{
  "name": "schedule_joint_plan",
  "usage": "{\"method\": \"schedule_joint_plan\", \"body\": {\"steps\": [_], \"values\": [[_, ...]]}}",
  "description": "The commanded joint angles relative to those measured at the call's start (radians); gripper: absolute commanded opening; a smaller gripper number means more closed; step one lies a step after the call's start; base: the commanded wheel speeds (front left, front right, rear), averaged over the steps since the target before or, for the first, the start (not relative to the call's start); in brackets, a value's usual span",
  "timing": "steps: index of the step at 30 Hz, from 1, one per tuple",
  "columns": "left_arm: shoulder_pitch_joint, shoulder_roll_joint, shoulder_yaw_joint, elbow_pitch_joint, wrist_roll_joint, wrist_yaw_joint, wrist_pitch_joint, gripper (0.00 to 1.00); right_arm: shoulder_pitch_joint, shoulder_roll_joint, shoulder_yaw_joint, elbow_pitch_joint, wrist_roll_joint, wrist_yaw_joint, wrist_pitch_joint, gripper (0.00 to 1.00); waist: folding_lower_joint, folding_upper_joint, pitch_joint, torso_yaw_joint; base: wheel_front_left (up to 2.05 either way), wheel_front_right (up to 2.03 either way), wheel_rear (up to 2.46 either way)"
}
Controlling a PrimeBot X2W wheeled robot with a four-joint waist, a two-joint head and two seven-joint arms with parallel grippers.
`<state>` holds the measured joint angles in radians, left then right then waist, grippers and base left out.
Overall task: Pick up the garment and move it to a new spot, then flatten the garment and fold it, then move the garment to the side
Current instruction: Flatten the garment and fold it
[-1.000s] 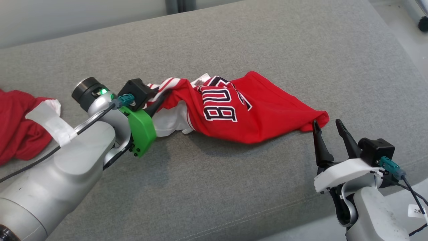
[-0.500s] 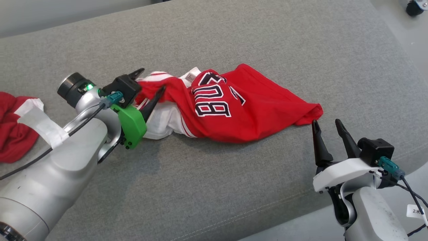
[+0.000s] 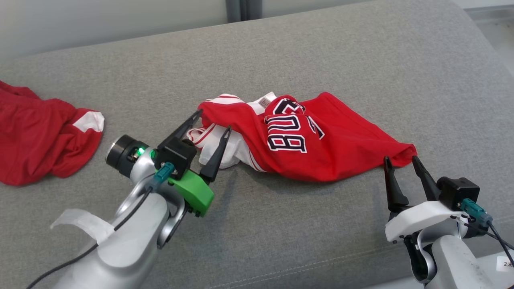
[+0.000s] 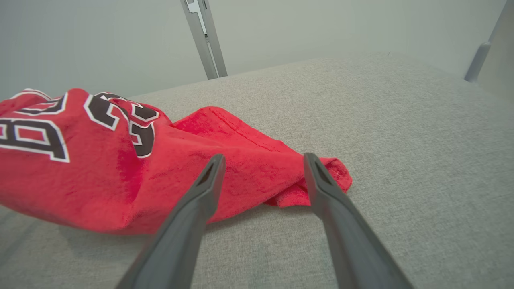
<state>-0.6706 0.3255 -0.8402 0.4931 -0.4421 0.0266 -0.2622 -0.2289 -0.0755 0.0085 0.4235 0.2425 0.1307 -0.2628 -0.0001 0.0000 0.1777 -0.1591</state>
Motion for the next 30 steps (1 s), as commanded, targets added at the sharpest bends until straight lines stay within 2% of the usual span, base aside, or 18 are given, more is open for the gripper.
{"method": "schedule_joint_plan", "body": {"steps": [1, 6, 12, 30], "values": [[0.051, -0.018, 0.025, -0.012, 0.027, -0.014, -0.002, 1.00, 0.016, -0.005, -0.001, 0.002, -0.008, 0.000, -0.004, 1.00, 0.0001, 0.0000, -0.036, 0.045, 0.00, 0.00, 0.00], [0.107, -0.049, 0.083, 0.010, 0.074, -0.059, -0.002, 1.00, 0.017, -0.009, 0.006, 0.006, -0.008, 0.000, -0.004, 1.00, 0.0001, 0.0000, -0.045, 0.058, 0.00, 0.00, 0.00], [0.139, -0.073, 0.146, 0.065, 0.115, -0.098, -0.002, 1.00, 0.011, -0.016, 0.017, 0.004, 0.000, 0.000, -0.004, 1.00, 0.0001, 0.0000, -0.032, 0.042, 0.00, 0.00, 0.00], [0.128, -0.112, 0.239, 0.274, 0.154, -0.151, -0.002, 1.00, -0.014, -0.025, 0.019, -0.004, 0.010, 0.000, -0.004, 1.00, 0.0001, 0.0000, 0.015, -0.023, 0.00, 0.00, 0.00]]}}
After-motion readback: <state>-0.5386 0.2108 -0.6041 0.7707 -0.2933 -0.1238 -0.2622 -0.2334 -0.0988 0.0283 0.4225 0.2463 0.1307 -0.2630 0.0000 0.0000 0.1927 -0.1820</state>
